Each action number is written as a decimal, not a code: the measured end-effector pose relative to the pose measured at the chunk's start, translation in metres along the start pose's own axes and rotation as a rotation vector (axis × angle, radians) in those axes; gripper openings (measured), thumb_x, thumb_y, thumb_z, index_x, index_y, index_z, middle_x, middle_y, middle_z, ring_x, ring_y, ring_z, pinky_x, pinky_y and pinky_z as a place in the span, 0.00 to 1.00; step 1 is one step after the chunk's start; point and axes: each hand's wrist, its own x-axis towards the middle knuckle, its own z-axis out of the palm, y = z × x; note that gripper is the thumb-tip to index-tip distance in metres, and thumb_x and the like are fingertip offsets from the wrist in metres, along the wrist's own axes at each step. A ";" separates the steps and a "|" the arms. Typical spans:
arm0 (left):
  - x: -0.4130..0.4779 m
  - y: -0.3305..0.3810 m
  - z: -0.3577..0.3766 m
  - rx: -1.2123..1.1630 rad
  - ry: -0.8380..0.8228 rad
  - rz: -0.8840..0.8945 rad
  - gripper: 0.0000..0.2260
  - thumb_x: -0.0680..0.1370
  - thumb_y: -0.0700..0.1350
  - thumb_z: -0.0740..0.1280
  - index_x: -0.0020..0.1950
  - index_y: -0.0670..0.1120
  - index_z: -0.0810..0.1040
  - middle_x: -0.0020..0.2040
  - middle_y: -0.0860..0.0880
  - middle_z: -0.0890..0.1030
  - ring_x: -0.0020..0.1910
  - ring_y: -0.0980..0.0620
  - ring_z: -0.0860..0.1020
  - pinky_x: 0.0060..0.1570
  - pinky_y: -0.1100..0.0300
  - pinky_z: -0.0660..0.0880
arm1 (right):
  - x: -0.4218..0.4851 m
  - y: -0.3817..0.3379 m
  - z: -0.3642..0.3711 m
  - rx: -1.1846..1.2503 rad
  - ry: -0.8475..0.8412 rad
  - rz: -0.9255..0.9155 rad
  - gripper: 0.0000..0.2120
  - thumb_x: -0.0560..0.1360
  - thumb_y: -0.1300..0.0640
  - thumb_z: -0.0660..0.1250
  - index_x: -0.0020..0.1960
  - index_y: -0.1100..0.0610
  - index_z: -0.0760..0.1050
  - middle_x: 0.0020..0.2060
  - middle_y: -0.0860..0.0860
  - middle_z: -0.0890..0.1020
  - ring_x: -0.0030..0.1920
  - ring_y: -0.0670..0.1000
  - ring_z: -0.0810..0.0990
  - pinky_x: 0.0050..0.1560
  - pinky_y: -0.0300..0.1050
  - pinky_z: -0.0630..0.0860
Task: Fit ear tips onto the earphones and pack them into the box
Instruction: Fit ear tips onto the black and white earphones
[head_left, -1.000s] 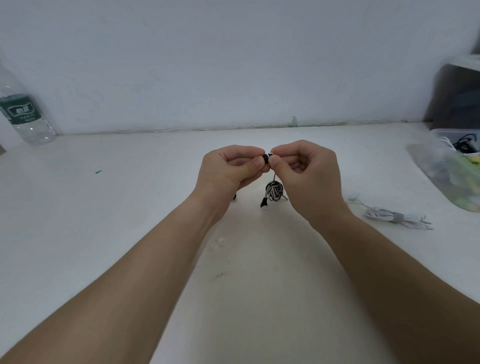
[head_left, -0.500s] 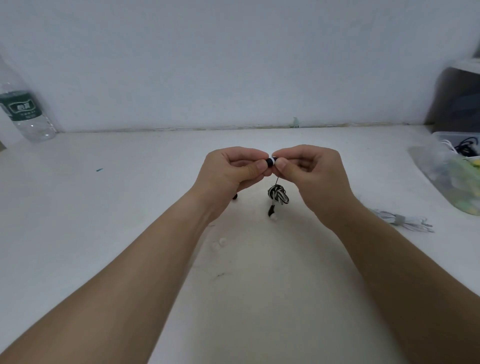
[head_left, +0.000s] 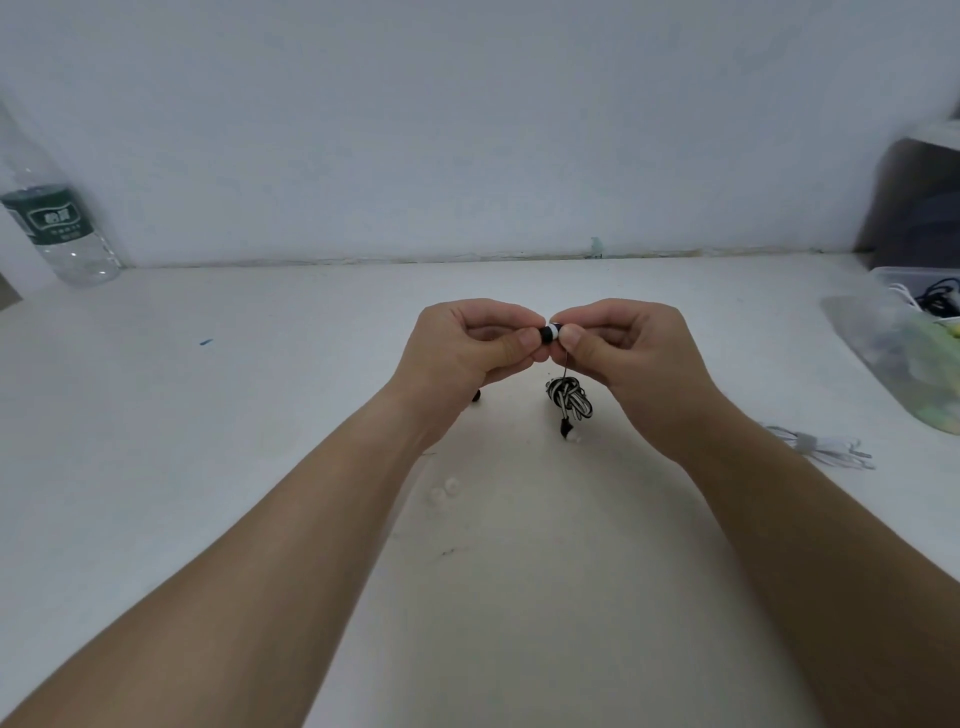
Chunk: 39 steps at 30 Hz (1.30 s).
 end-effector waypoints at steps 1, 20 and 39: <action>0.000 0.000 0.000 0.005 0.007 0.004 0.05 0.76 0.31 0.70 0.49 0.38 0.83 0.42 0.42 0.86 0.43 0.48 0.85 0.48 0.61 0.80 | 0.000 0.000 0.001 -0.012 0.005 -0.004 0.07 0.77 0.70 0.68 0.49 0.61 0.82 0.39 0.59 0.86 0.42 0.52 0.86 0.51 0.42 0.81; 0.000 -0.001 0.006 0.150 0.082 0.082 0.08 0.74 0.31 0.72 0.52 0.38 0.82 0.44 0.40 0.86 0.45 0.47 0.86 0.48 0.59 0.81 | -0.001 0.003 0.008 -0.128 0.154 -0.050 0.03 0.76 0.64 0.71 0.47 0.58 0.83 0.36 0.56 0.86 0.39 0.54 0.83 0.49 0.56 0.81; -0.003 0.008 0.003 0.094 0.053 -0.025 0.07 0.77 0.33 0.70 0.51 0.41 0.85 0.42 0.42 0.86 0.43 0.49 0.86 0.45 0.62 0.81 | 0.001 -0.006 0.005 -0.343 0.075 -0.231 0.12 0.74 0.66 0.74 0.43 0.50 0.81 0.33 0.43 0.83 0.37 0.44 0.82 0.43 0.40 0.80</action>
